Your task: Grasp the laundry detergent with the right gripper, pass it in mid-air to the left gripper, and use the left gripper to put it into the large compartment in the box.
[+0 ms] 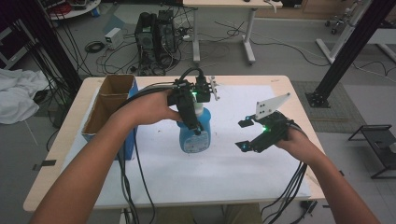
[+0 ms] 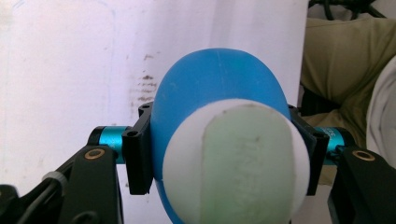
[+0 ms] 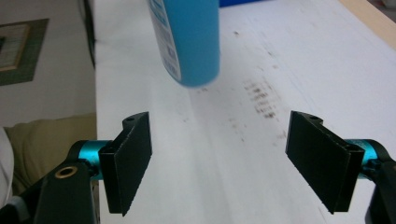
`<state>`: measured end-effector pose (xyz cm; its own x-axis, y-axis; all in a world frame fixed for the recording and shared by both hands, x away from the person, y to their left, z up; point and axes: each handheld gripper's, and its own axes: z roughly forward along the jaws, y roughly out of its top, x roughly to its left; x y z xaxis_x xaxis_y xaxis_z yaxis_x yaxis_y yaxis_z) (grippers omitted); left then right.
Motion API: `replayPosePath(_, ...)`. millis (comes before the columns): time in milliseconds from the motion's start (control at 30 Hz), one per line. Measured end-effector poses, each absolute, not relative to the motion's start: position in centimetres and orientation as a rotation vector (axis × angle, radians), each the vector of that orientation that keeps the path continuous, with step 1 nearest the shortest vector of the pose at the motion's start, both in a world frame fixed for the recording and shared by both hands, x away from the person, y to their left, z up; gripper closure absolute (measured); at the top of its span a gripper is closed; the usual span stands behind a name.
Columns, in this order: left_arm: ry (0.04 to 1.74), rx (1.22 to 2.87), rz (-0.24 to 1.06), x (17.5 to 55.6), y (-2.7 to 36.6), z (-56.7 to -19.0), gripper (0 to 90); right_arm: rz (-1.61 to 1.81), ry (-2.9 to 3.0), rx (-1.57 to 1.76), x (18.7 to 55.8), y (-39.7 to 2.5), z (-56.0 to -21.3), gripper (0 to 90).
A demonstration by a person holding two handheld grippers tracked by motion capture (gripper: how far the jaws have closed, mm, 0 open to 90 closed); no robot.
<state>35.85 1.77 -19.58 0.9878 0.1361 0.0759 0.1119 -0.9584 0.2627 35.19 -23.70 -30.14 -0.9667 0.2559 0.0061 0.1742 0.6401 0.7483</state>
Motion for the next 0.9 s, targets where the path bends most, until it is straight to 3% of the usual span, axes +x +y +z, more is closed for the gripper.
replayPosePath(367,0.294,2.892,0.155,36.9,3.1,-19.1,37.9,1.039,2.842,0.479,35.2,-25.0,-29.5,21.9)
replayPosePath(400,0.302,2.892,0.151,37.1,3.3,-19.0,37.9,1.009,2.854,0.496,35.2,-25.0,-29.4,19.3)
replayPosePath(433,0.311,2.890,0.156,37.1,3.4,-19.0,37.9,0.996,2.862,0.497,35.2,-25.1,-29.4,2.8)
replayPosePath(900,0.361,2.860,0.204,37.9,5.3,-17.9,37.8,0.827,2.891,0.591,35.7,-26.8,-29.0,2.0)
